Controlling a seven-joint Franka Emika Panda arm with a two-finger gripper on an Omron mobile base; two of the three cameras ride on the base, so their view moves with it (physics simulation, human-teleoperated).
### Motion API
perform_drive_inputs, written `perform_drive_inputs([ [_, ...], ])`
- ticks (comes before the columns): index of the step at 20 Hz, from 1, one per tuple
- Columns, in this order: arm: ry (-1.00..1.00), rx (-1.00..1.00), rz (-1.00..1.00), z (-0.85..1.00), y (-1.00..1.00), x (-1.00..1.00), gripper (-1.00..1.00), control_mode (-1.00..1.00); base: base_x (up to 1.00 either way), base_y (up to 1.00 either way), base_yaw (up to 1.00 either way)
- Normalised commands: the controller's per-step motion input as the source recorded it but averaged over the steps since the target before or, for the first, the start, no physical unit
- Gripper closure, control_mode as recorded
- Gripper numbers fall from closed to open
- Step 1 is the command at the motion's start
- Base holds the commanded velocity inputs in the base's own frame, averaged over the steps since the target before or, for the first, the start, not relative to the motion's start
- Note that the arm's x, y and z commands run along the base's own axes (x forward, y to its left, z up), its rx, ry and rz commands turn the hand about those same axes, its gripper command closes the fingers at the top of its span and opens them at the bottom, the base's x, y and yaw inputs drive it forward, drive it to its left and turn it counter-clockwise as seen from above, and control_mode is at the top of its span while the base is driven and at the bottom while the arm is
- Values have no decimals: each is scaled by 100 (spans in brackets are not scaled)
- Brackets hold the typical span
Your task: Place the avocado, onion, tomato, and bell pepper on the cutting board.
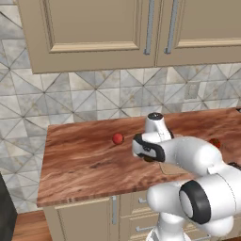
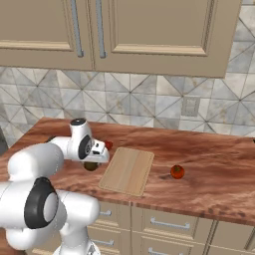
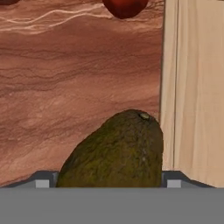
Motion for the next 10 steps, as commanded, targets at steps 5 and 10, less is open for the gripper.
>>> perform_drive_inputs([
  [5, -11, -2, -5, 48, -51, 0, 100, -100, 0, 0, 0],
  [10, -6, -4, -2, 52, -38, 0, 100, -100, 0, 0, 0],
])
